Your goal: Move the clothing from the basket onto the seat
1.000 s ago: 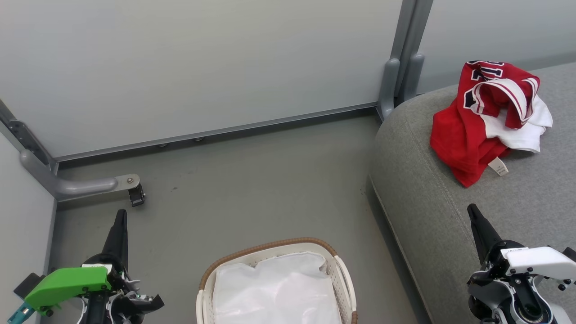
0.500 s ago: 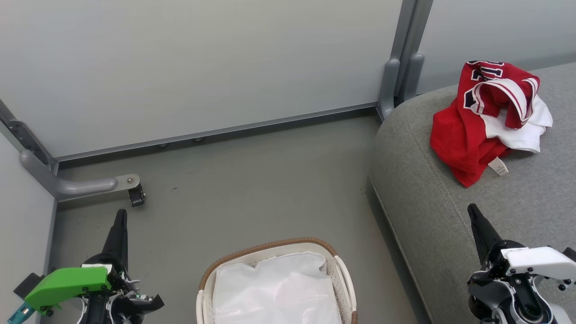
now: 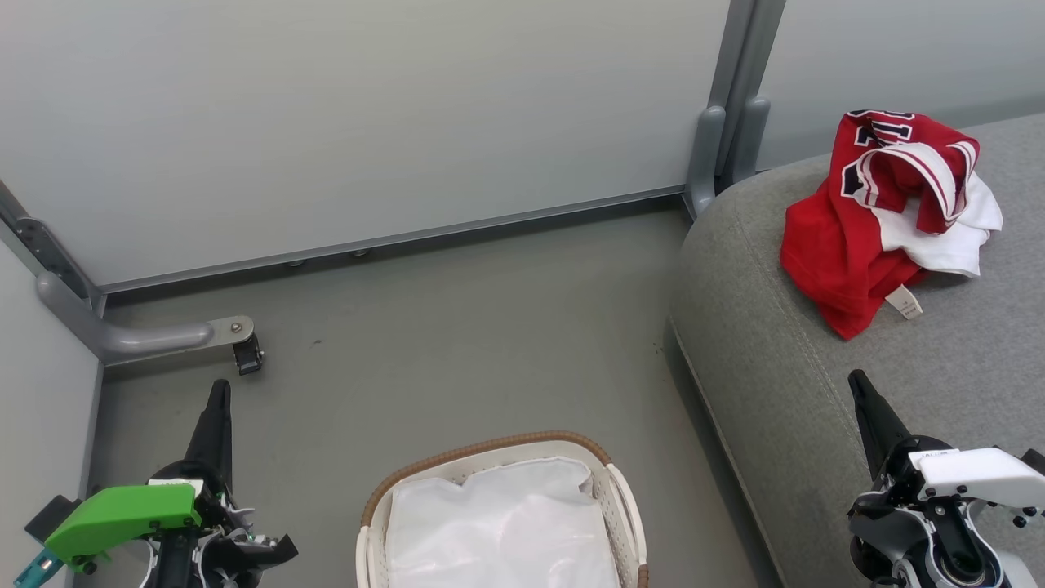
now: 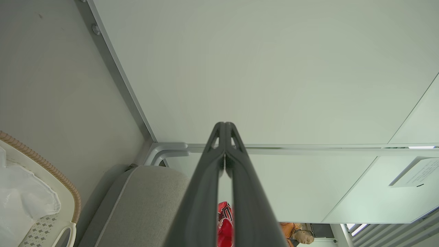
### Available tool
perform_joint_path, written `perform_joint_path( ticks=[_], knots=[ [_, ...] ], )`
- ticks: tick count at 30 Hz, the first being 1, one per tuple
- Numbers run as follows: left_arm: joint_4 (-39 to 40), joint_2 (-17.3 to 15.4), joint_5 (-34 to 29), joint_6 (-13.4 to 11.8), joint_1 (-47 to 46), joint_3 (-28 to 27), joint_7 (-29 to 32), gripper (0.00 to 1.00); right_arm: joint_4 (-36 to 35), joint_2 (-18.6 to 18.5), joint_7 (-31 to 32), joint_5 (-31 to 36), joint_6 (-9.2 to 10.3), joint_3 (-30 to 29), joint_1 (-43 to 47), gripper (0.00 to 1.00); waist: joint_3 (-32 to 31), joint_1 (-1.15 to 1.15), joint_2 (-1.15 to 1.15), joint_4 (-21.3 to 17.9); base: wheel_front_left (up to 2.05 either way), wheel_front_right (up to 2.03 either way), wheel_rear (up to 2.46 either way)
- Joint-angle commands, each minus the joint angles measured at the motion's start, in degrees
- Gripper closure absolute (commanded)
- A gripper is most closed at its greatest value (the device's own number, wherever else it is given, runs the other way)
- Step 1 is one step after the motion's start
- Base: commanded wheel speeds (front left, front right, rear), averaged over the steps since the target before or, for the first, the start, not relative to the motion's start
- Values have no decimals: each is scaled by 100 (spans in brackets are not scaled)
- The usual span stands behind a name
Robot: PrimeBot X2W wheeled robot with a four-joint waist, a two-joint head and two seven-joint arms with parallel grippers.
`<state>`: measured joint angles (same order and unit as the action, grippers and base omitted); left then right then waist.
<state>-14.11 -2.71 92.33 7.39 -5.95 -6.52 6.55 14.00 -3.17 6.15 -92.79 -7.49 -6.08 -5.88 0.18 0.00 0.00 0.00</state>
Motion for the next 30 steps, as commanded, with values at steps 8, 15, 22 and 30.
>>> perform_joint_path(
  ticks=[8, 15, 22, 30],
  knots=[
    [14, -31, 18, 25, -62, -12, 15, 100, -2, -9, 25, 12, 0, -19, -52, 100, 0, 0, 0, 0, 0, 0, 0],
    [13, -31, 18, 25, -62, -12, 15, 100, -2, -6, 30, 17, 1, -23, -53, 100, 0, 0, 0, 0, 0, 0, 0],
    [13, -31, 18, 25, -62, -12, 15, 100, -2, -3, 32, 22, 0, -29, -53, 100, 0, 0, 0, 0, 0, 0, 0],
    [13, -31, 18, 25, -62, -12, 15, 100, -1, 0, 38, 23, 0, -33, -54, 100, 0, 0, 0, 0, 0, 0, 0]
  ],
)
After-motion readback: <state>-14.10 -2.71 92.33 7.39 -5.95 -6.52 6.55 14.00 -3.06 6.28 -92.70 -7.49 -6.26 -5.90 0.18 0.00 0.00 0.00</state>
